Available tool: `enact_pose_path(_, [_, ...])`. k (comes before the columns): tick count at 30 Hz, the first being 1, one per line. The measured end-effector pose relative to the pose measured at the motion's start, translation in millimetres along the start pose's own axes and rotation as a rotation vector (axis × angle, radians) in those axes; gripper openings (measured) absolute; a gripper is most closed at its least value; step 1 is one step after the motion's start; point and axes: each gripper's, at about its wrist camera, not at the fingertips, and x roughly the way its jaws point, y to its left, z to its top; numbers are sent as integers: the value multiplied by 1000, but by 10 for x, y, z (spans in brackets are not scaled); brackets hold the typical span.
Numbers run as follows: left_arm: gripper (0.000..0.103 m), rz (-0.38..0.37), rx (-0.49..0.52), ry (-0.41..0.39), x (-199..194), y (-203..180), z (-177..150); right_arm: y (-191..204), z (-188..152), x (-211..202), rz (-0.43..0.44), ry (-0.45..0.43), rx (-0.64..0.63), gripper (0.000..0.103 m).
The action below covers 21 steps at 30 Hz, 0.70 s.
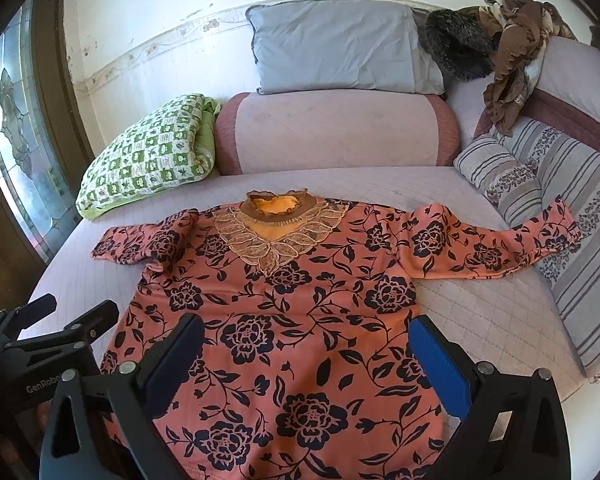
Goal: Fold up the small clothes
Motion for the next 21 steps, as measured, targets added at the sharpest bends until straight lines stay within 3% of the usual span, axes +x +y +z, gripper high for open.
enact_pose_path(21, [103, -1, -16, -1, -1, 47, 20, 71, 39, 14, 7, -3, -14, 103])
